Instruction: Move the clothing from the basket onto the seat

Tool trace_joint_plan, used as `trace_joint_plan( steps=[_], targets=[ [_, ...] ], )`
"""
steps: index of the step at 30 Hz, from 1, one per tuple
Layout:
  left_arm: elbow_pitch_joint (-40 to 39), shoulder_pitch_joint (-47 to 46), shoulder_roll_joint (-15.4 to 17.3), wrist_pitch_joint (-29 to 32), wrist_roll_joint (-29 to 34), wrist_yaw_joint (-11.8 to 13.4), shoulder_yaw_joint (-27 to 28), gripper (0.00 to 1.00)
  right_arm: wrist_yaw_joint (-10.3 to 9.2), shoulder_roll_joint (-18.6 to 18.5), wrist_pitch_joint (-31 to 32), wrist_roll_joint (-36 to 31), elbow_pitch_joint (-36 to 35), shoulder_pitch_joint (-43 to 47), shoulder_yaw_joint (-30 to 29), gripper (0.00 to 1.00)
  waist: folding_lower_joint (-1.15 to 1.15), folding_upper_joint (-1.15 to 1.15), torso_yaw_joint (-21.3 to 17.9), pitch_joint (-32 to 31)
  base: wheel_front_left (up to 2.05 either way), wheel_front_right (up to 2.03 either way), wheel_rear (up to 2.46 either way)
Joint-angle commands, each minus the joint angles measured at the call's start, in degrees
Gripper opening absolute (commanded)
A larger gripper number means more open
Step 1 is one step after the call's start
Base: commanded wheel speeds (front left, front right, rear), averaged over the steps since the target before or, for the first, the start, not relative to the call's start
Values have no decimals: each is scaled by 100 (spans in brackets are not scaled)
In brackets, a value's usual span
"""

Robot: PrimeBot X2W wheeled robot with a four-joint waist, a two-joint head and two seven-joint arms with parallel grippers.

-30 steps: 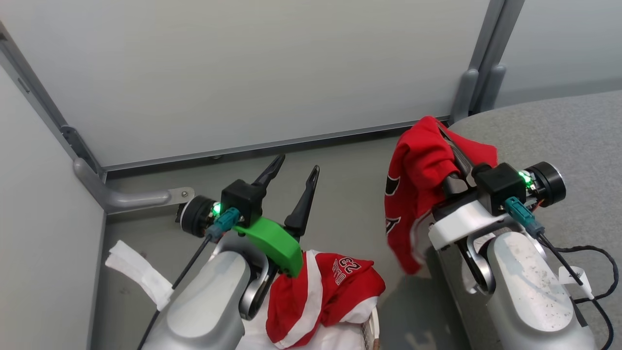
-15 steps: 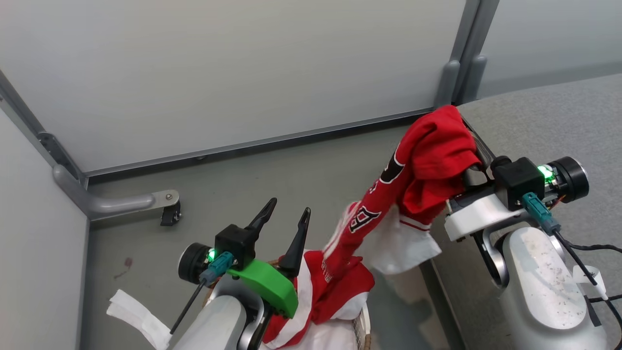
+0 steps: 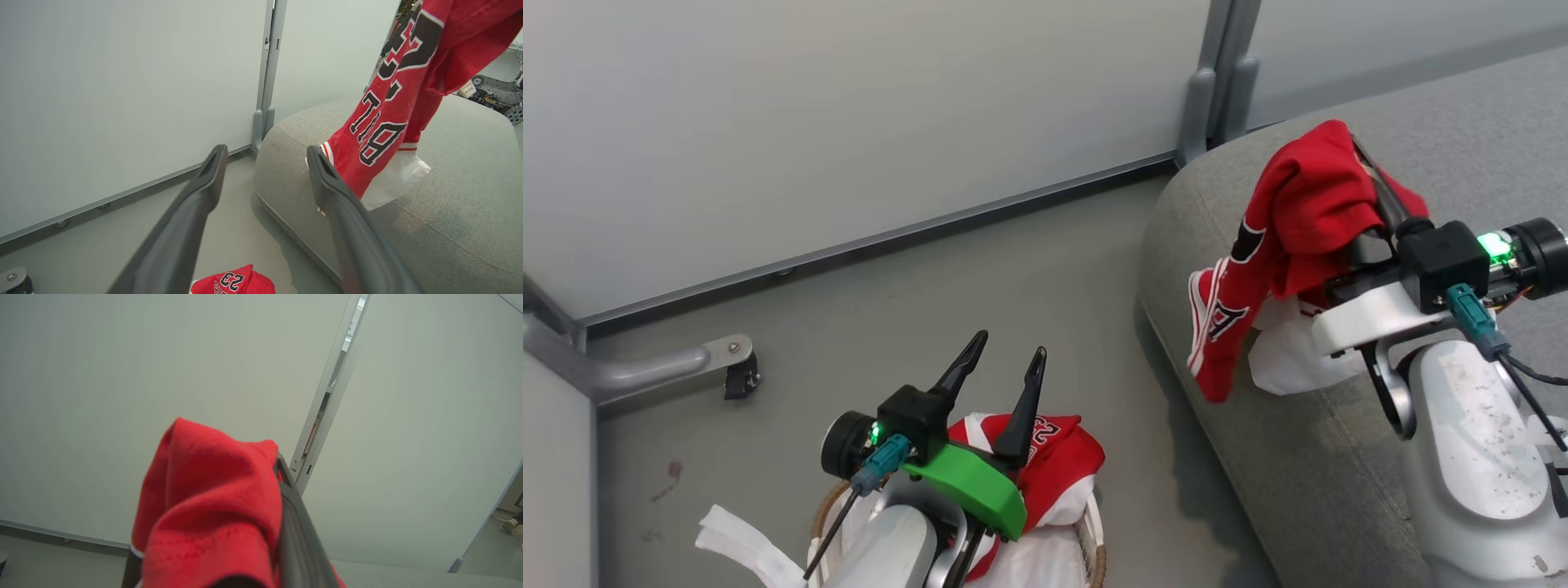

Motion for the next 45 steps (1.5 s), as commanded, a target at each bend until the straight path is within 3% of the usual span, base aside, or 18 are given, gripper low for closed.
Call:
trace_joint_plan(
  steps=[1, 9, 19, 28, 32, 37, 45],
  targets=[
    [-33, 75, 13, -4, -21, -18, -28, 100, -6, -59, -14, -18, -49, -54, -49, 0, 0, 0, -365, 204, 0, 0, 0],
    [-167, -20, 18, -3, -27, -21, -194, 100, -6, -276, -14, -2, -71, -173, -292, 0, 0, 0, -778, 498, 0, 0, 0],
    [-268, -416, 18, -3, 332, -51, -321, 100, -6, -712, -14, 146, 422, -1189, -519, 0, 0, 0, -709, 1236, 0, 0, 0],
    [-408, -839, 124, -3, 680, -69, -352, 100, -7, -1885, -14, -94, 858, -3070, -538, 0, 0, 0, -448, 2127, 0, 0, 0],
    [-515, -1012, 205, -4, 784, -73, -318, 100, -7, -2182, -13, -139, 1111, -3723, -690, 0, 0, 0, -387, 2508, 0, 0, 0],
    [-576, -1135, 336, -3, 883, -75, -244, 100, -7, -2190, -13, -289, 1504, -4033, -875, 0, 0, 0, -315, 2902, 0, 0, 0],
    [-670, -1221, 470, -3, 993, -55, -88, 100, -7, -1713, -13, -460, 1967, -3361, -1494, 0, 0, 0, -218, 3359, 0, 0, 0]
  ],
)
